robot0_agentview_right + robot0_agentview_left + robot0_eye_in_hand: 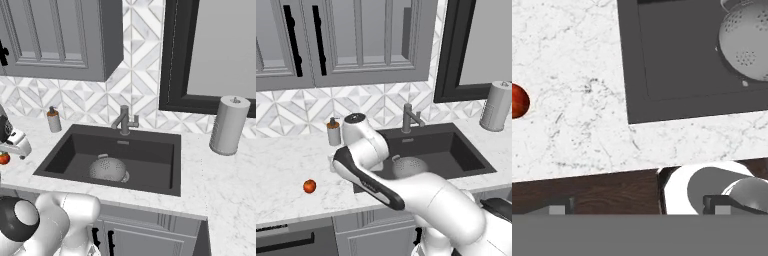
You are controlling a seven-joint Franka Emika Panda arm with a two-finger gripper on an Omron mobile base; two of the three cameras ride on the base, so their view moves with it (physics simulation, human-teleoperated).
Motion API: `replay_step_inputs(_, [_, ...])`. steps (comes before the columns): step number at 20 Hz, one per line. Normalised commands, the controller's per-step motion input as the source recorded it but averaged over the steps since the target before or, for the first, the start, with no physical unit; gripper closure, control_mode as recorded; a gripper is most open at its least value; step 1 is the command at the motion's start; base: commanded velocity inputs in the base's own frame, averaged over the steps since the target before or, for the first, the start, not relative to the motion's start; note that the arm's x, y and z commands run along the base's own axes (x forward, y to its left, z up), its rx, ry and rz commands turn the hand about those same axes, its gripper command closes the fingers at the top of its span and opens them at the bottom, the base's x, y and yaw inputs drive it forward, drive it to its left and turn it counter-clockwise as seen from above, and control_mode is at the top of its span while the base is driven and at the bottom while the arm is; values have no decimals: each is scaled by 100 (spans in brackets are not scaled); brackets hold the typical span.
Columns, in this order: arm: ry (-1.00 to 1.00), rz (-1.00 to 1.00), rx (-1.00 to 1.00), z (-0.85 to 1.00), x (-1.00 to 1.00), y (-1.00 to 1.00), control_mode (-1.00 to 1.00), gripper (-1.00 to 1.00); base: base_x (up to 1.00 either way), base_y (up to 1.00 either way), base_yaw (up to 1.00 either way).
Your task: Put the colander in the sink, put the apple in the colander, and turn on the sink faucet and pour water over the colander.
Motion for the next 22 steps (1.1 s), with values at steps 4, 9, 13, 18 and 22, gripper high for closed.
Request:
replay_step_inputs(4, [1, 3, -1, 0, 15, 52, -100, -100, 0, 0, 0])
replay_step_inputs(9, [2, 3, -1, 0, 12, 29, -100, -100, 0, 0, 0])
replay_step_inputs(13, [0, 3, -5, -15, 14, 35, -100, -100, 0, 0, 0])
replay_step_inputs(18, [0, 3, -4, -18, 12, 33, -100, -100, 0, 0, 0])
replay_step_inputs(22, [0, 0, 0, -31, 20, 42, -100, -100, 0, 0, 0])
